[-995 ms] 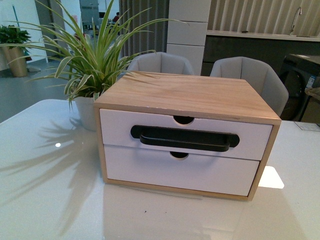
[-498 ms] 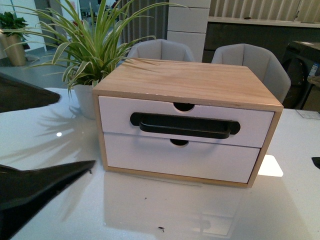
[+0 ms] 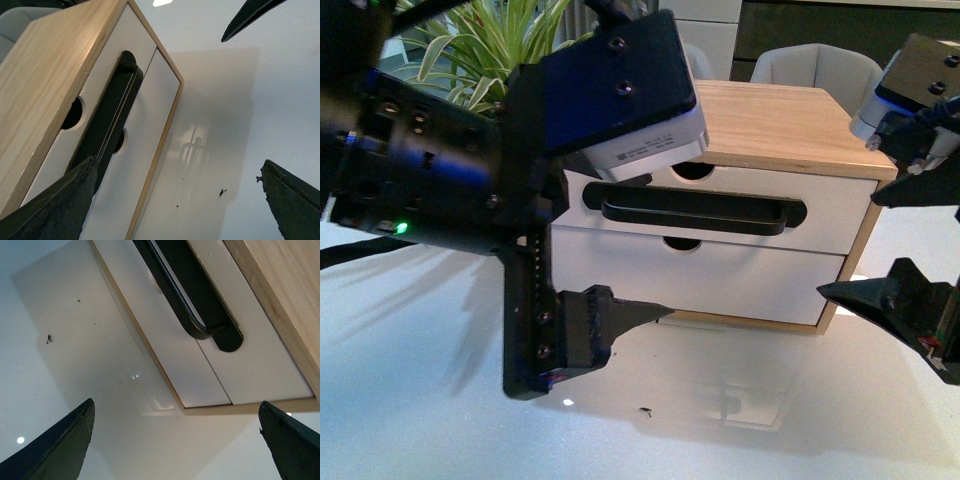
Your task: Pull drawer
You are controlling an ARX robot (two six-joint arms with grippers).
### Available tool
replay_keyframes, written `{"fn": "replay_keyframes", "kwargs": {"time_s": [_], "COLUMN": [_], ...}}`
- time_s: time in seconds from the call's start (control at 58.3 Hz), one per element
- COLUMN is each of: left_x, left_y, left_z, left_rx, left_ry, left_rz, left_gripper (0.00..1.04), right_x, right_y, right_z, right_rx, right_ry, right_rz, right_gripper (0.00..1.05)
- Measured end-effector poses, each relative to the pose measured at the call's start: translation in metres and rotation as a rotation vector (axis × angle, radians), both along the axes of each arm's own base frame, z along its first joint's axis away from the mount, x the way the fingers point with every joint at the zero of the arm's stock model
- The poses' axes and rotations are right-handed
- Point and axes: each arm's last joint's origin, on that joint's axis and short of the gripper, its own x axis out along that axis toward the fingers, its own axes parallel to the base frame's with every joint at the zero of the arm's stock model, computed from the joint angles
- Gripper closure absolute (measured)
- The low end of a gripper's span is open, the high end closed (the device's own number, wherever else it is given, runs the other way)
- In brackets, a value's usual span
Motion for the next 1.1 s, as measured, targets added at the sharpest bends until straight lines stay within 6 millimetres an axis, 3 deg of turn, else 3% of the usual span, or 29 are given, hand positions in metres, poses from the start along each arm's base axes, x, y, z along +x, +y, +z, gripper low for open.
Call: {"fn": "replay_keyframes", "kwargs": {"time_s": [0.257, 0.446, 0.738, 1.098], "left_x": [0.035, 0.056, 0.074, 0.082], "left_y": [-0.014, -0.013, -0.01, -0.007], "left_z": [-0.01, -0.014, -0.02, -0.034], "left_rx": [0.094, 0.127, 0.154, 0.186], "left_ry": [-0.02, -0.024, -0.024, -0.007], "left_rz": [0.004, 0.02, 0.036, 0.039], "left_gripper": [0.07, 0.07, 0.07, 0.07], "right_x": [0.026, 0.047, 0.063, 0.076], "right_y": [0.019, 0.028, 0.04, 0.048], "right_z": [0.001, 0.0, -0.005, -0.014], "right_rx": [-0.018, -0.006, 0.002, 0.001], "right_ry": [0.027, 0.045, 0.073, 0.111], "right_rz": [0.11, 0.151, 0.198, 0.216], "right_gripper": [0.09, 0.09, 0.09, 0.09]}}
